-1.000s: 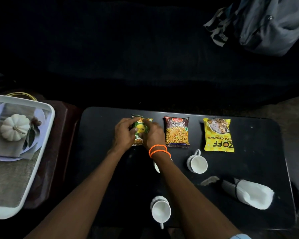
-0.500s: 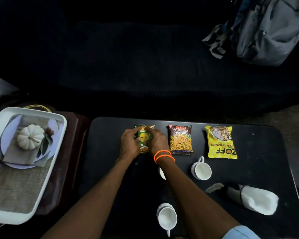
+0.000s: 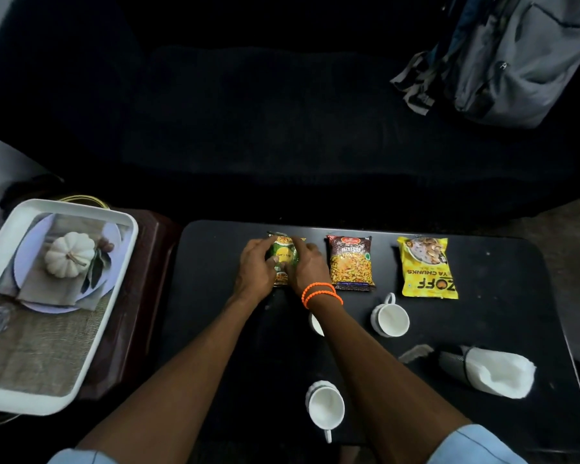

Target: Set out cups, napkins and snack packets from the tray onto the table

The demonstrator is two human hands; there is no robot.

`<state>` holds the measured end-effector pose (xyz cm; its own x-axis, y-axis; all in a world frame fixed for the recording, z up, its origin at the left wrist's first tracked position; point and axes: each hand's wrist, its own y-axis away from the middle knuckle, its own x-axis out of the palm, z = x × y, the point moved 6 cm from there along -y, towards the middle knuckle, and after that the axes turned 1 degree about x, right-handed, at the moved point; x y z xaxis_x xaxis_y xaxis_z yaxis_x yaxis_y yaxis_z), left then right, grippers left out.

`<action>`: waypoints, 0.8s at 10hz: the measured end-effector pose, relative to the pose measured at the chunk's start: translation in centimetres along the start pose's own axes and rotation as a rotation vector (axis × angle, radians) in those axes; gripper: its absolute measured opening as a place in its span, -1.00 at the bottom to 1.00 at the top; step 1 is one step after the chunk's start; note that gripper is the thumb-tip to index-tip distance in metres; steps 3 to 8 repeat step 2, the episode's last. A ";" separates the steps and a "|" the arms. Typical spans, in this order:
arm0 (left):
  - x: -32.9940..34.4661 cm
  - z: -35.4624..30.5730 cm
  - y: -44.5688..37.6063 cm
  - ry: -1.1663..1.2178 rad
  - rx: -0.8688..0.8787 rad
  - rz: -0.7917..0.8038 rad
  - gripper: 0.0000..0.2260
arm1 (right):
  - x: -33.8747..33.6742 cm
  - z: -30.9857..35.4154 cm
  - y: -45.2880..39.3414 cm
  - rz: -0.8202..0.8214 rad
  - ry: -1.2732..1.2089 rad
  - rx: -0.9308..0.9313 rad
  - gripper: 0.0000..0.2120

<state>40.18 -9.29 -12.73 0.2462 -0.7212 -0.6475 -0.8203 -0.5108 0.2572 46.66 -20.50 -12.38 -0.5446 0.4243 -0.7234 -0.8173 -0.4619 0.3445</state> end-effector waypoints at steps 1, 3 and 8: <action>-0.7 0.0 0.5 -0.023 -0.033 -0.024 -0.56 | -1.1 0.2 0.9 -0.035 0.016 -0.006 -0.46; -2.2 -0.8 0.8 -0.061 -0.004 -0.088 -0.58 | -3.0 0.4 1.6 -0.130 0.045 -0.042 -0.46; -2.2 -0.8 0.8 -0.061 -0.004 -0.088 -0.58 | -3.0 0.4 1.6 -0.130 0.045 -0.042 -0.46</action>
